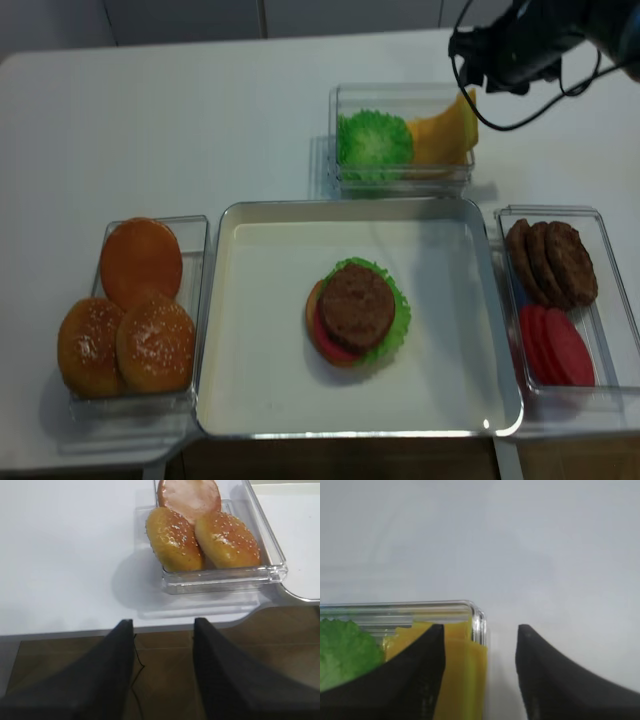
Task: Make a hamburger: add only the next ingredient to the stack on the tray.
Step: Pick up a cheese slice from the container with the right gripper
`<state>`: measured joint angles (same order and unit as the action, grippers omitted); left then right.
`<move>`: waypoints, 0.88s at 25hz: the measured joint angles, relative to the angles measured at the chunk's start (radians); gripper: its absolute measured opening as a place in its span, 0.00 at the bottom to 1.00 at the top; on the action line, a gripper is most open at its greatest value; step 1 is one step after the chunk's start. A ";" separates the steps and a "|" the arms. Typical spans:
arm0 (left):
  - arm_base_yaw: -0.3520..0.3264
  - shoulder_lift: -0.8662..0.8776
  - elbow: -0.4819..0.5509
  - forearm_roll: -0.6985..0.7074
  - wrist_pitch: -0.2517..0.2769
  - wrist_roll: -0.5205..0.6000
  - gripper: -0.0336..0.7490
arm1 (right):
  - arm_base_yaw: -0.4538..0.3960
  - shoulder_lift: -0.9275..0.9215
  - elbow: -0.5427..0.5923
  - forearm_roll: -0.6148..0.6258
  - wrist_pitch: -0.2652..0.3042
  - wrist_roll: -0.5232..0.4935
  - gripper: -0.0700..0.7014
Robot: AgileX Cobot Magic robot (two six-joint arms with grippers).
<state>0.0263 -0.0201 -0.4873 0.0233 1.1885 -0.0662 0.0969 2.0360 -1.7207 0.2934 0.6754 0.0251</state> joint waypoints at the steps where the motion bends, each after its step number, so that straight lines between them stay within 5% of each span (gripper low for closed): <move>1: 0.000 0.000 0.000 0.000 0.000 0.000 0.42 | 0.000 0.008 -0.001 0.004 -0.005 0.000 0.54; 14: 0.000 0.000 0.000 0.000 0.000 0.000 0.42 | 0.000 0.037 -0.002 0.016 -0.018 0.000 0.53; 22: 0.000 0.000 0.000 0.000 0.000 0.000 0.42 | 0.000 0.037 -0.002 0.018 -0.001 -0.001 0.32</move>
<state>0.0263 -0.0201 -0.4873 0.0233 1.1885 -0.0662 0.0969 2.0728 -1.7230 0.3114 0.6742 0.0244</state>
